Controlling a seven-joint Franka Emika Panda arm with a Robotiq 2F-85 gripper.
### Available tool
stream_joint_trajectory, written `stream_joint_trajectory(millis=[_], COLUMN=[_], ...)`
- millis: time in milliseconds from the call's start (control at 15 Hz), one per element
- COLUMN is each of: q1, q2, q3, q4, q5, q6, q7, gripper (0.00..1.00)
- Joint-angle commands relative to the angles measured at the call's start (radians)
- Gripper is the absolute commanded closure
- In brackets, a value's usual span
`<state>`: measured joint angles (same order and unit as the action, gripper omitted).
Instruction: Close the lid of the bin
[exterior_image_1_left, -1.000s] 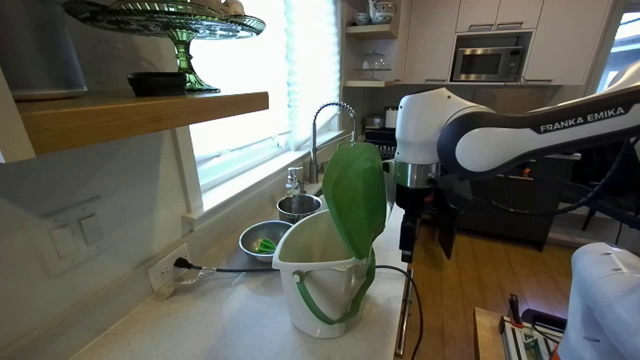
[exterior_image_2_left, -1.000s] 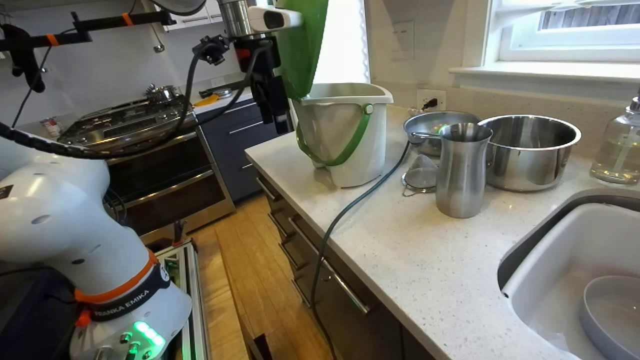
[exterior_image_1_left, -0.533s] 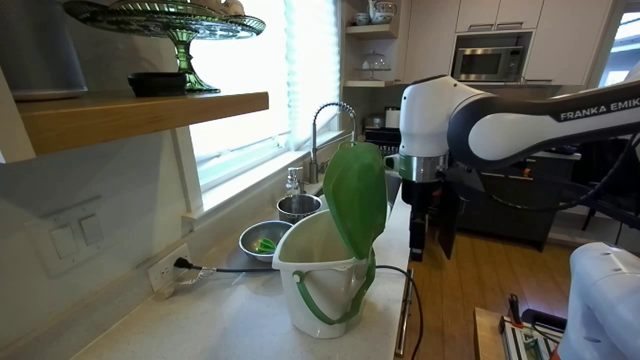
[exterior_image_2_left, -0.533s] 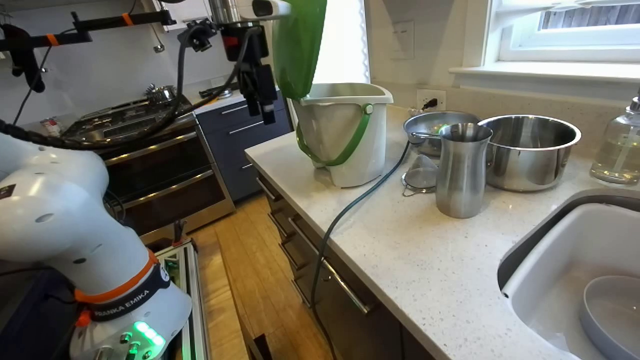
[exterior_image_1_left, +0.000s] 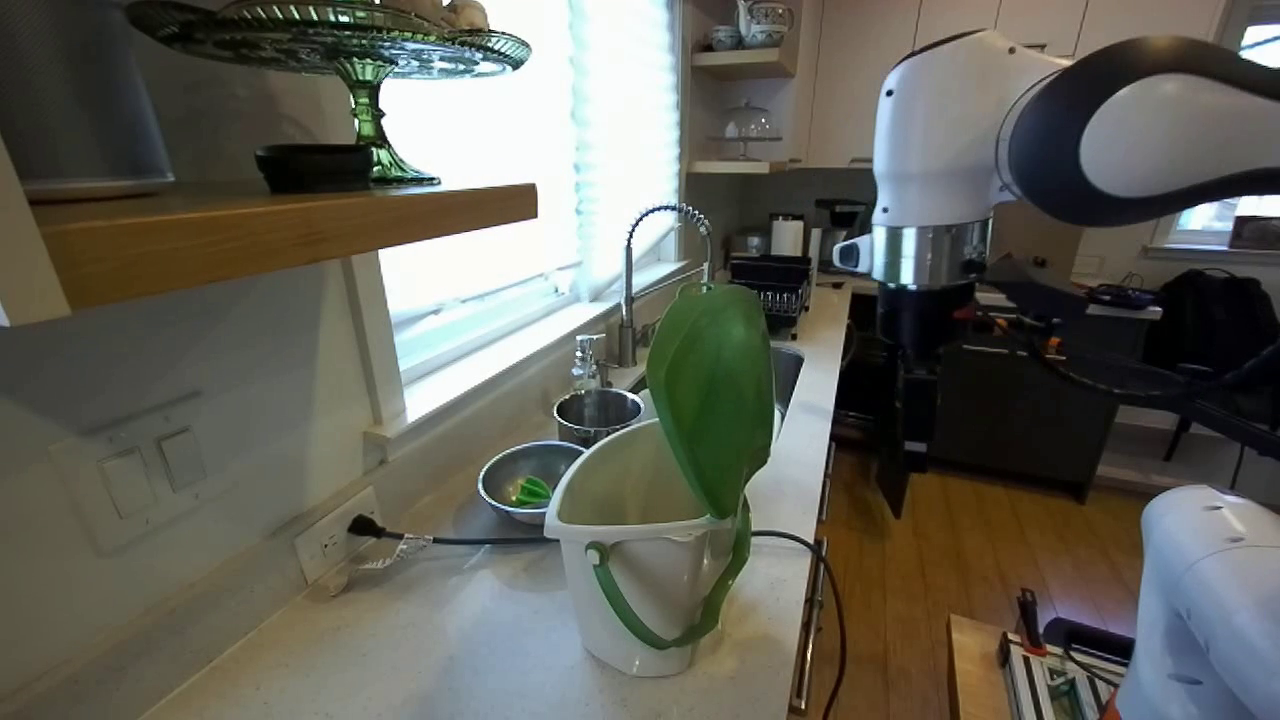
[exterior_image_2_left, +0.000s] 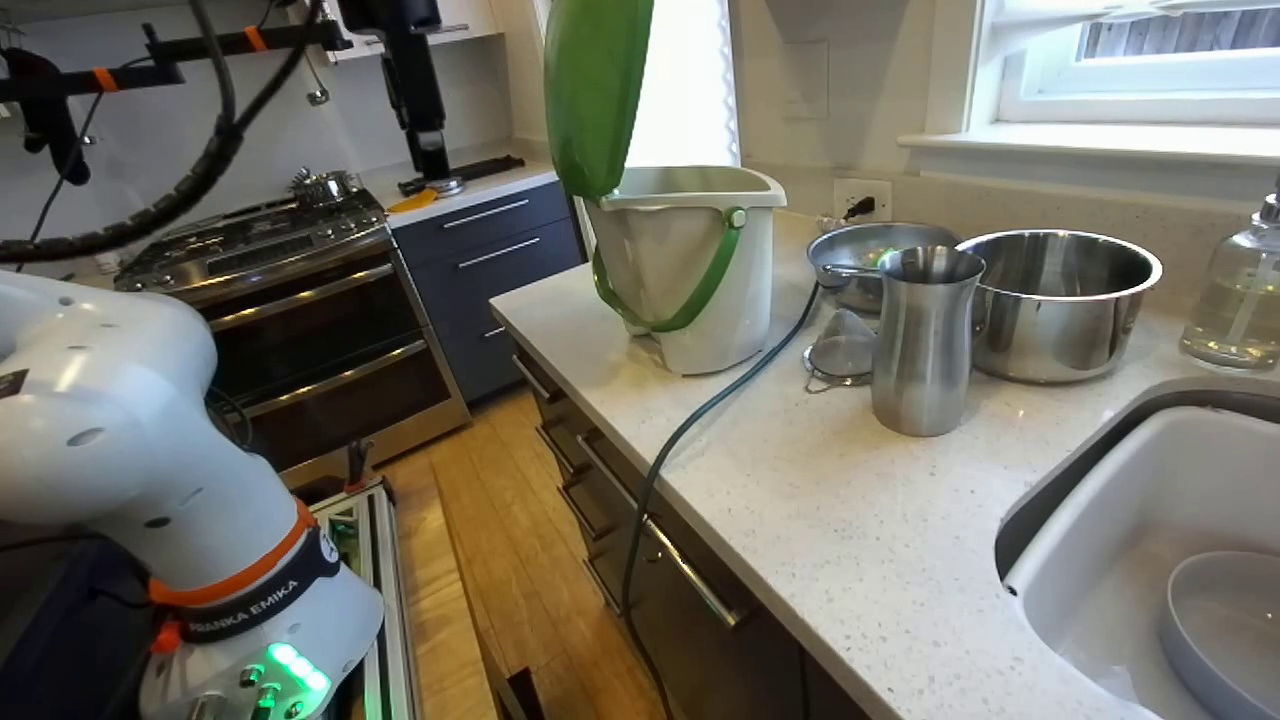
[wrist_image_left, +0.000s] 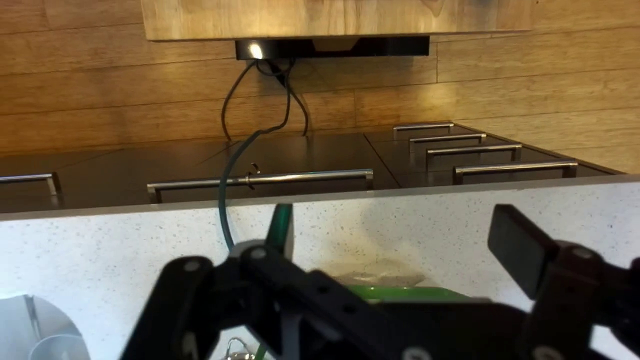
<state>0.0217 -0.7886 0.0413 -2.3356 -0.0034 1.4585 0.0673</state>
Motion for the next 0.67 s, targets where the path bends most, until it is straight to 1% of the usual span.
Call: stream_joint_trajectory(millis=[0,133,333,467,600], q1=[-0.031,-0.048,-0.047,-0.040,-0.038], q2=[-0.065,-0.089,-0.122,-0.139,-0.153], q3=[0.041,0.074,0.119,0.140,0.150], q4=[0.045,0.071,0.105,0.123,0.139], q5=[-0.045,-0.113,-0.201,-0.241,-0.254], q6=[-0.045,-0.020,0.006,0.031,0.060], q7=[0.066,0.097,0.116,0.124,0.146], gripper=[0.00,0.00,0.00,0.00,0.00])
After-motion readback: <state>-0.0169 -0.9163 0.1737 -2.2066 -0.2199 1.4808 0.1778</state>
